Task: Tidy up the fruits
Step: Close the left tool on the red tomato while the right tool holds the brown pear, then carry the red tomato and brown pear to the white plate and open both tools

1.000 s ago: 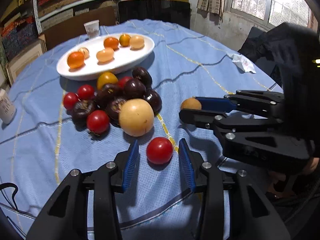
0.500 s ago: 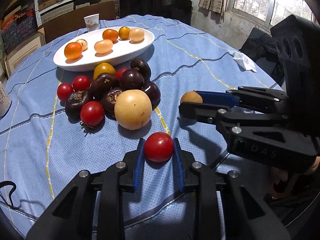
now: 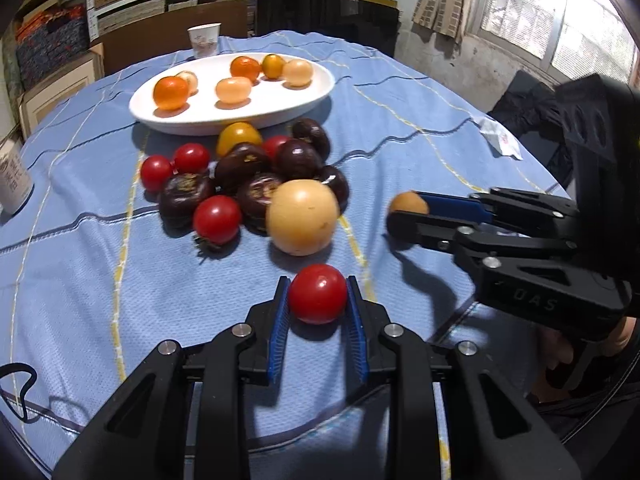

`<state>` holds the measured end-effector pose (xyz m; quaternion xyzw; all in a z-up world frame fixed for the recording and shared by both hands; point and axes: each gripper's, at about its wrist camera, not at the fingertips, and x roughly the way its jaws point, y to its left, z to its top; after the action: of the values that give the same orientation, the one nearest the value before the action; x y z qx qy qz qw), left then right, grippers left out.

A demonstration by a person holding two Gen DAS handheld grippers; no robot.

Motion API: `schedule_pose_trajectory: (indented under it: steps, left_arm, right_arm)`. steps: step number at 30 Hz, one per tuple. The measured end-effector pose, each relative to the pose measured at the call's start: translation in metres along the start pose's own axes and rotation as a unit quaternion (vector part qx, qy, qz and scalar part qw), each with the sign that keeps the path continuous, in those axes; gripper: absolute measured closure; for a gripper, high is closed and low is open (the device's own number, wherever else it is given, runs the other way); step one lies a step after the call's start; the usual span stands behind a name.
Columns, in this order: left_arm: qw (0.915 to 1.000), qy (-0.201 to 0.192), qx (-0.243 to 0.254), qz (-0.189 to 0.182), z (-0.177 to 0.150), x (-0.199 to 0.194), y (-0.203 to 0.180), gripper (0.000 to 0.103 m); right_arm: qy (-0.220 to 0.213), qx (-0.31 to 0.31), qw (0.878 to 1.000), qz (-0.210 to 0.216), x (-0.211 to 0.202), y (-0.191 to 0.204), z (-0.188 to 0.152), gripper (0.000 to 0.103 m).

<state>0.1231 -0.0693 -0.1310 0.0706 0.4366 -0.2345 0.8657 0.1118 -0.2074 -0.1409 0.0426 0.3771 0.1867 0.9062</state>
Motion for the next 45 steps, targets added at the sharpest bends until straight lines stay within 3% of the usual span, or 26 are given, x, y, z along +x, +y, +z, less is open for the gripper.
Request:
schedule_pose_trajectory:
  steps: [5,7,9,12,13,16,29,35,45]
  left_arm:
    - [0.9998,0.005,-0.001,0.018,-0.001,0.004,0.004,0.075]
    - [0.9998,0.004,0.004,0.019,-0.001,0.005,0.002,0.067]
    - [0.9996,0.002,0.004,0.028,-0.001,0.006,0.001,0.046]
    - [0.9995,-0.002,-0.003,0.032,-0.002,0.006,0.004,0.05]
    - [0.9994,-0.002,-0.004,0.033,-0.002,0.005,0.005,0.06]
    - [0.9995,-0.005,-0.012,0.027,-0.003,0.003,0.009,0.068]
    - [0.9986,-0.023,-0.038,0.027,-0.008,-0.016,0.022,0.069]
    - [0.9974,-0.043,-0.043,0.038,0.007,-0.033,0.031,0.069]
    - [0.9925,-0.099,-0.039,0.061,0.081,-0.059,0.055,0.069]
  right_arm:
    - [0.001,0.0,1.0,0.0,0.001,0.0,0.0,0.074]
    - [0.0,0.0,1.0,0.0,0.001,0.0,0.0,0.074]
    - [0.0,0.0,1.0,0.0,0.001,0.0,0.0,0.074]
    - [-0.001,-0.001,1.0,0.0,0.001,0.0,0.0,0.074]
    - [-0.001,-0.001,1.0,0.001,0.001,0.0,0.0,0.074]
    - [-0.001,0.0,1.0,0.002,0.0,-0.001,-0.001,0.074]
    - [-0.003,-0.001,1.0,-0.005,-0.002,0.001,-0.001,0.074]
    - [0.005,-0.007,1.0,-0.012,-0.003,0.002,0.002,0.074]
    - [-0.059,-0.045,0.996,-0.042,-0.041,-0.008,0.082,0.074]
